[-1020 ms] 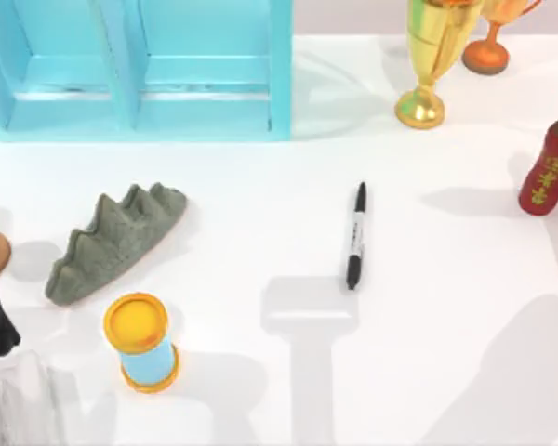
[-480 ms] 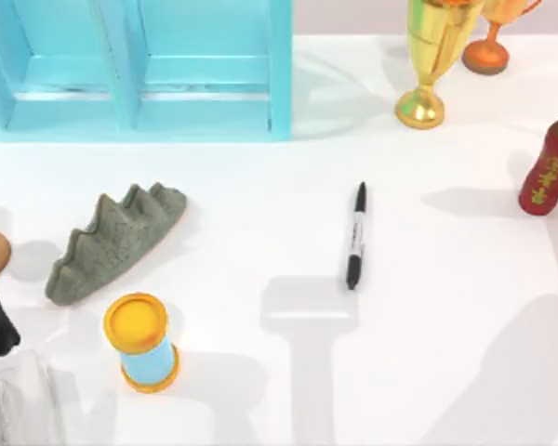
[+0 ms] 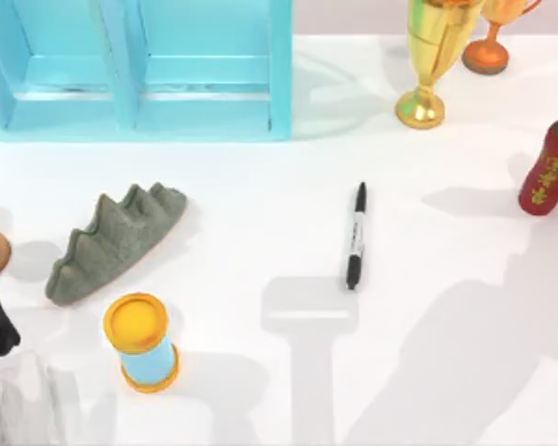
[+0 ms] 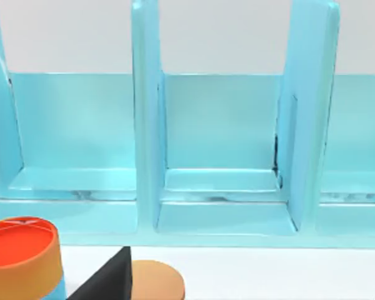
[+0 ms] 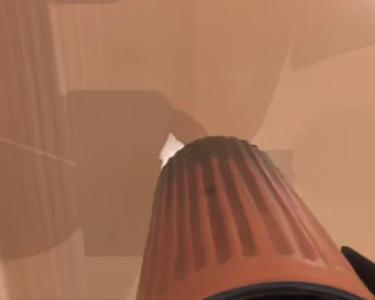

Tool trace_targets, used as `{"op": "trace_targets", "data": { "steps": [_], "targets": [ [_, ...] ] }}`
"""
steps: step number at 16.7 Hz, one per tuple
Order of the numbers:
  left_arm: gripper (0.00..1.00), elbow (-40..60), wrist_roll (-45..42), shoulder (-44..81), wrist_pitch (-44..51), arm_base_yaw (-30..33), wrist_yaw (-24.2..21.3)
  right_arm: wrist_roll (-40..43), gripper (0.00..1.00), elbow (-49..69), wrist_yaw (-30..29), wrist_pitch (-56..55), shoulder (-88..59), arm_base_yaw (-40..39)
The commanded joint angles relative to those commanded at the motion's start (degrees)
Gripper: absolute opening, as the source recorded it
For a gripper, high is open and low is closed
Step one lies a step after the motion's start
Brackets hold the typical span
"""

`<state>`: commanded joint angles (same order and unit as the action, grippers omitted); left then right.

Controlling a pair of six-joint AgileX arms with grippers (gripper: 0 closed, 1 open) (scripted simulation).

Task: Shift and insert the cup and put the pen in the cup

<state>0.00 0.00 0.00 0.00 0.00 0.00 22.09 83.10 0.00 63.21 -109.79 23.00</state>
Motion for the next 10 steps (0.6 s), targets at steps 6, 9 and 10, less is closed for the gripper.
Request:
{"op": "trace_targets", "data": {
  "steps": [6, 9, 10],
  "targets": [
    [1.0, 0.0, 0.0, 0.0, 0.0, 0.0, 0.0, -14.5, 0.0, 11.5, 0.0, 20.2, 7.1, -14.6],
    [1.0, 0.0, 0.0, 0.0, 0.0, 0.0, 0.0, -18.4, 0.0, 14.3, 0.1, 24.1, 9.6, -18.5],
    [1.0, 0.0, 0.0, 0.0, 0.0, 0.0, 0.0, -18.5, 0.0, 14.4, 0.1, 24.3, 9.7, -18.6]
  ]
}}
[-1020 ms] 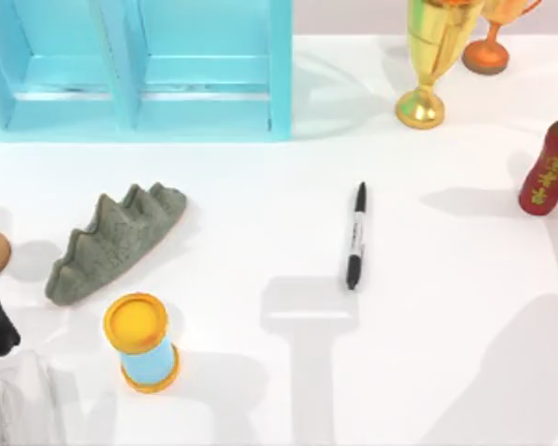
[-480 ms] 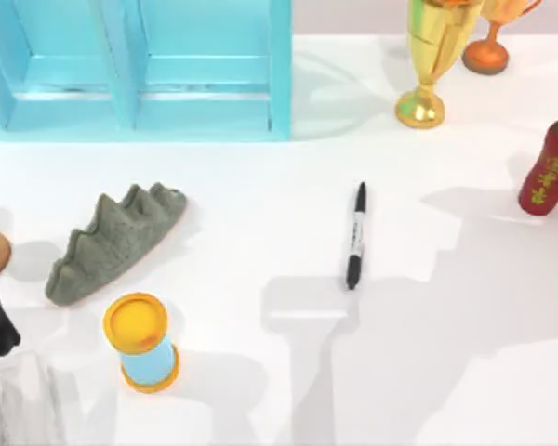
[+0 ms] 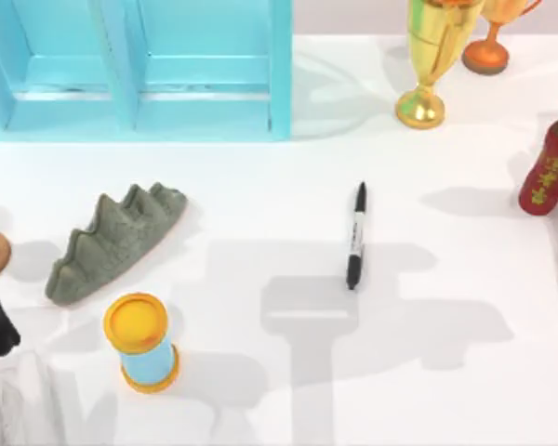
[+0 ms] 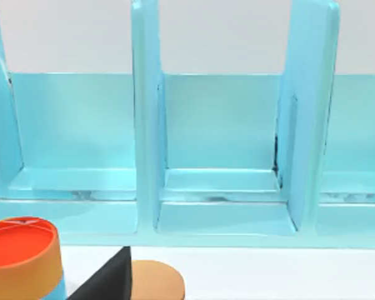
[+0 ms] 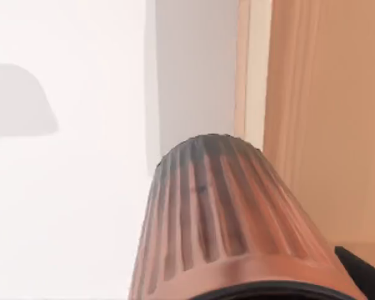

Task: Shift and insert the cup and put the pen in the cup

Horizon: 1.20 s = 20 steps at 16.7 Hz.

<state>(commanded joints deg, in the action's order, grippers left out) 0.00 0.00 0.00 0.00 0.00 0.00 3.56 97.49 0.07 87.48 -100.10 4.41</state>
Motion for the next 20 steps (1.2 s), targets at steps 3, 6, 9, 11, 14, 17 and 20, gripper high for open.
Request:
{"op": "trace_targets", "data": {
  "steps": [3, 6, 9, 11, 14, 17, 20],
  "targets": [
    [1.0, 0.0, 0.0, 0.0, 0.0, 0.0, 0.0, 0.0, 0.0, -0.2, 0.2, -0.1, -0.3, 0.2],
    [1.0, 0.0, 0.0, 0.0, 0.0, 0.0, 0.0, -1.8, 0.0, -0.6, 0.0, -0.9, -0.9, -1.5],
    [1.0, 0.0, 0.0, 0.0, 0.0, 0.0, 0.0, -6.8, 0.0, -1.5, -0.4, -3.2, -2.8, -6.9],
    [1.0, 0.0, 0.0, 0.0, 0.0, 0.0, 0.0, -11.5, 0.0, -2.4, -0.8, -5.4, -4.3, -11.7],
    [1.0, 0.0, 0.0, 0.0, 0.0, 0.0, 0.0, -19.4, 0.0, -4.1, -1.4, -9.2, -6.8, -19.6],
    [1.0, 0.0, 0.0, 0.0, 0.0, 0.0, 0.0, -26.9, 0.0, -5.8, -2.1, -12.9, -8.9, -26.9],
    [1.0, 0.0, 0.0, 0.0, 0.0, 0.0, 0.0, -31.3, 0.0, -6.9, -2.4, -15.1, -10.2, -31.2]
  ]
}}
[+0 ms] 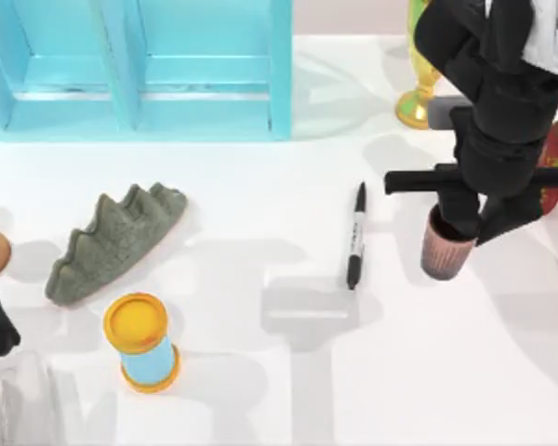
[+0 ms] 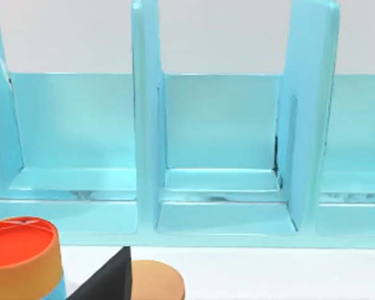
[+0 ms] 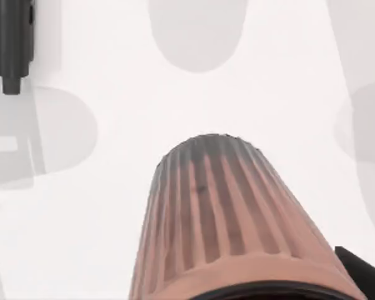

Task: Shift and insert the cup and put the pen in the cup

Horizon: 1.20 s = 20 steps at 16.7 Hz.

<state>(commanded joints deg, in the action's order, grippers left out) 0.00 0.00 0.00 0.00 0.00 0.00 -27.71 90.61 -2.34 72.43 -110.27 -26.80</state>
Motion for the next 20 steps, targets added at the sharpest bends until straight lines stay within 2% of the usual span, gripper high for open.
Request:
{"op": "trace_targets", "data": {
  "steps": [6, 12, 16, 20],
  "targets": [
    [1.0, 0.0, 0.0, 0.0, 0.0, 0.0, 0.0, -0.5, 0.0, -0.2, 0.2, -0.3, -0.1, -0.2],
    [1.0, 0.0, 0.0, 0.0, 0.0, 0.0, 0.0, -1.0, 0.0, -7.1, 0.0, -9.3, -2.1, -1.0],
    [1.0, 0.0, 0.0, 0.0, 0.0, 0.0, 0.0, -1.0, 0.0, -7.5, 0.0, -9.7, -2.3, -1.0],
    [1.0, 0.0, 0.0, 0.0, 0.0, 0.0, 0.0, -1.0, 0.3, -7.5, 0.0, -9.7, -2.3, -1.0]
  ]
}}
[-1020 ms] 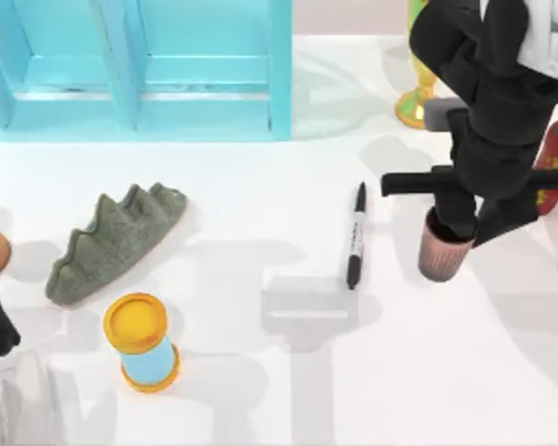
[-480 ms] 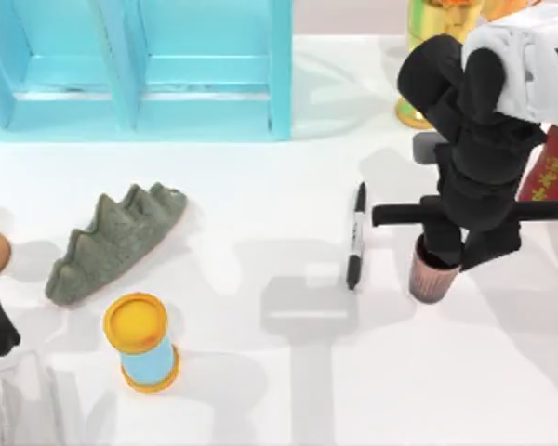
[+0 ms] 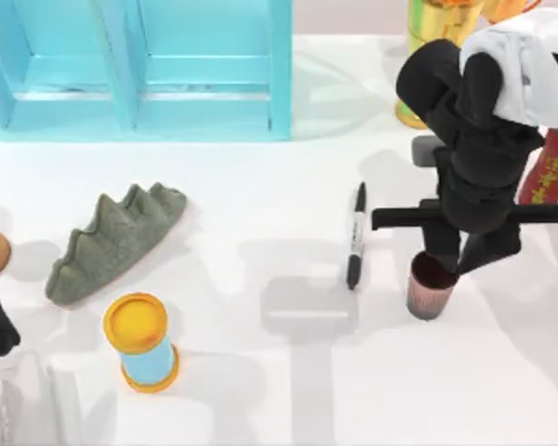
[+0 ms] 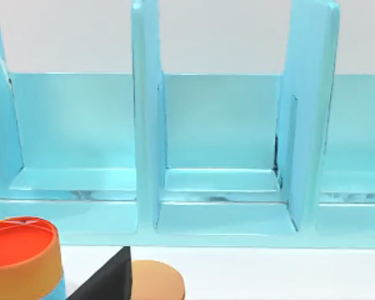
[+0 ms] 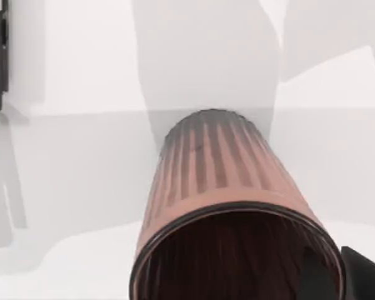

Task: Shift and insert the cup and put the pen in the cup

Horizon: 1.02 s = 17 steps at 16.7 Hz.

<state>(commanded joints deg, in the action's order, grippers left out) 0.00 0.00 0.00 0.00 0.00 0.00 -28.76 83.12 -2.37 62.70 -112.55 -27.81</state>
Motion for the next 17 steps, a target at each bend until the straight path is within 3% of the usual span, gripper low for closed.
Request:
{"op": "trace_targets", "data": {
  "steps": [9, 17],
  "targets": [
    [1.0, 0.0, 0.0, 0.0, 0.0, 0.0, 0.0, 0.0, 0.98, 0.0, 0.0, 0.0, 0.0, 0.0],
    [1.0, 0.0, 0.0, 0.0, 0.0, 0.0, 0.0, 0.0, 1.0, 0.0, 0.0, 0.0, 0.0, 0.0]
  ]
}}
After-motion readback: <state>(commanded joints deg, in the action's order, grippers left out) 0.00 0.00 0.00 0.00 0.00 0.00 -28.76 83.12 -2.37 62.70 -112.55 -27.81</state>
